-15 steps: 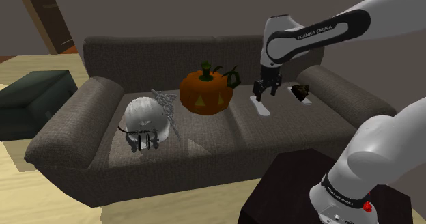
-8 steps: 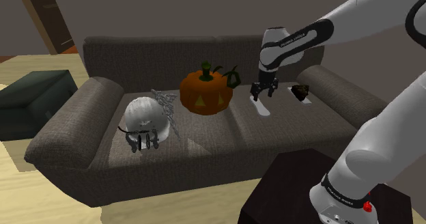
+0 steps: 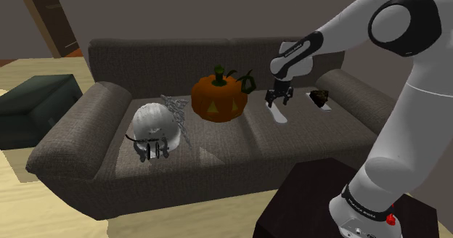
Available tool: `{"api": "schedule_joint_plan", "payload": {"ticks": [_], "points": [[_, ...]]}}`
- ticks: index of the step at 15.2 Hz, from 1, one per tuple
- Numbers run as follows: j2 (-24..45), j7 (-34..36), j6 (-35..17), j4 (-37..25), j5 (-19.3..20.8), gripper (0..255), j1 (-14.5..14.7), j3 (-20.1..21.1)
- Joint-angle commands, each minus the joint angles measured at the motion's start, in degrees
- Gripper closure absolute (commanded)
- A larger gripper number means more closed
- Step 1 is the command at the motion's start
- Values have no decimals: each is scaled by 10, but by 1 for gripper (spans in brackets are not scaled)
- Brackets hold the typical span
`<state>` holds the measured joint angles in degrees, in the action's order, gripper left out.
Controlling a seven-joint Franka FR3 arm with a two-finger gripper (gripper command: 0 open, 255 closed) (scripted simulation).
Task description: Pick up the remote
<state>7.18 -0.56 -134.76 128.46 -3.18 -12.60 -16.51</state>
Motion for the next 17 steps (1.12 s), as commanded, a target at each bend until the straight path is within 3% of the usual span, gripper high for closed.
{"api": "schedule_joint_plan", "payload": {"ticks": [1, 3, 13, 14, 17], "points": [[44, -13, -13, -31, -24, 0, -11, -3], [84, -27, -24, -61, -47, 0, -25, -4], [128, -42, -72, -55, -69, 0, -34, 7], [128, -42, -72, -55, -69, 255, -34, 7], [128, -42, -73, -54, -69, 255, -34, 7]]}}
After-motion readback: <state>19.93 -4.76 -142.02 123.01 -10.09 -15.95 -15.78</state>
